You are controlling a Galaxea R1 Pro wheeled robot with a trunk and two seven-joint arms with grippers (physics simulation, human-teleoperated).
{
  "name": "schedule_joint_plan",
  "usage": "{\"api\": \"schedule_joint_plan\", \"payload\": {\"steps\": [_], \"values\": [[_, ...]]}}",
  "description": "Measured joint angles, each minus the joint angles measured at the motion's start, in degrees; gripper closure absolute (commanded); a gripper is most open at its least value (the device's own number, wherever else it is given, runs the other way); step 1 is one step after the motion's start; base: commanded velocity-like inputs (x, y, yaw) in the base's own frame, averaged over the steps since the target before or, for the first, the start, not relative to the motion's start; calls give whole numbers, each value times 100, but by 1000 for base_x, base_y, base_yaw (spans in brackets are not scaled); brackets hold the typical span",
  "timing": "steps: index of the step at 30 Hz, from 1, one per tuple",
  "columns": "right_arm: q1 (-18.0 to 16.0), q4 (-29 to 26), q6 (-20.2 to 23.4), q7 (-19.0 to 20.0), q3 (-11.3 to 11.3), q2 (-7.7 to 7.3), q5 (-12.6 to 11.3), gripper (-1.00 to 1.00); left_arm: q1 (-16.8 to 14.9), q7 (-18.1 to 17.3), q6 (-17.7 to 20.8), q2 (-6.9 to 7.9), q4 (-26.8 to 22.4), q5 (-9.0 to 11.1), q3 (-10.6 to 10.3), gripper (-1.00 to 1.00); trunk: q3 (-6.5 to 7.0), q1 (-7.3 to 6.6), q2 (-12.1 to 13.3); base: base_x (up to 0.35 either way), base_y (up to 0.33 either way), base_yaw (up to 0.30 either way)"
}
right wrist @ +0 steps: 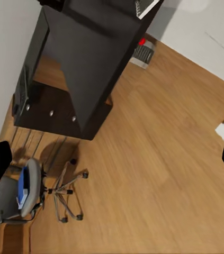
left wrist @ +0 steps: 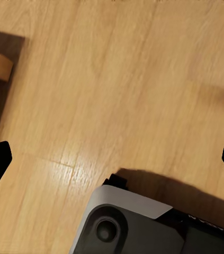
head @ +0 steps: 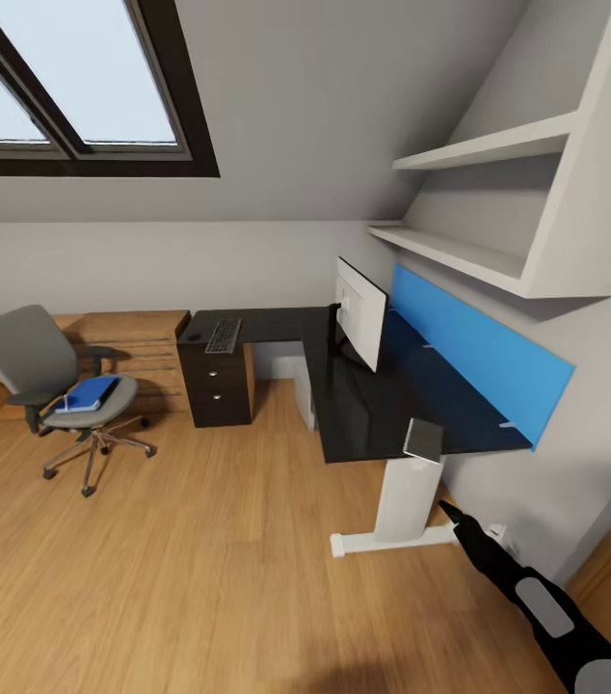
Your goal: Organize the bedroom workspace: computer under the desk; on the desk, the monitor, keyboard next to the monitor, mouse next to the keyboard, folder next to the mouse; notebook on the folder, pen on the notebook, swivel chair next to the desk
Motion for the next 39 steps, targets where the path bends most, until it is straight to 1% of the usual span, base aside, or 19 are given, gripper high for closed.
{"api": "schedule_joint_plan", "payload": {"steps": [4,7,12,14,15,16,17,18,19,22,26,31,34,39], "values": [[-1,1,11,203,-3,-65,-16,-100,0,3,0,3,1,-1,2,-100,0,-1,0,275,-70,0],[-1,19,-24,280,-10,-89,-25,-100,0,5,0,6,1,-1,14,-100,0,-1,0,306,-121,0],[-1,23,-39,268,-24,-80,-31,-100,0,5,0,5,1,-1,3,-100,0,-1,0,296,-136,0],[-1,24,-35,264,-63,-79,-33,-100,0,5,0,5,1,-1,-3,-100,0,0,0,181,-101,0],[-1,29,-30,258,-269,-68,-40,-100,0,6,0,4,1,-1,-9,-100,0,1,1,91,-53,0],[0,30,-29,256,-351,-64,-41,-100,0,6,0,3,0,-1,-10,-100,0,1,0,58,-34,0],[0,31,-27,253,-523,-54,-44,-100,0,6,0,2,0,-1,-11,-100,0,1,1,47,-27,0],[0,33,-27,252,-616,-47,-45,-100,0,6,0,0,0,-1,-13,-100,0,1,1,30,-17,0],[0,34,-26,250,-788,-34,-46,-100,0,7,0,-3,0,-3,-16,-100,0,2,1,24,-14,0],[0,34,-21,249,-992,-19,-47,-100,0,7,0,-7,-4,-6,-25,-100,0,2,1,16,-9,0],[0,34,-23,243,-1167,-9,-44,-100,0,-2,0,-12,-38,-10,-38,-100,0,2,1,6,-3,0],[0,34,-14,214,-1223,-6,-51,-100,0,-20,2,-13,-242,-7,-63,-100,0,2,1,1,-1,0],[0,34,-10,187,-1282,-5,-60,-100,0,-22,8,-8,-507,1,-65,-100,-53,68,-118,0,0,0],[0,19,-22,200,-1348,-6,-50,-100,0,2,16,-6,-710,8,-67,-100,-144,178,-320,0,0,0]]}}
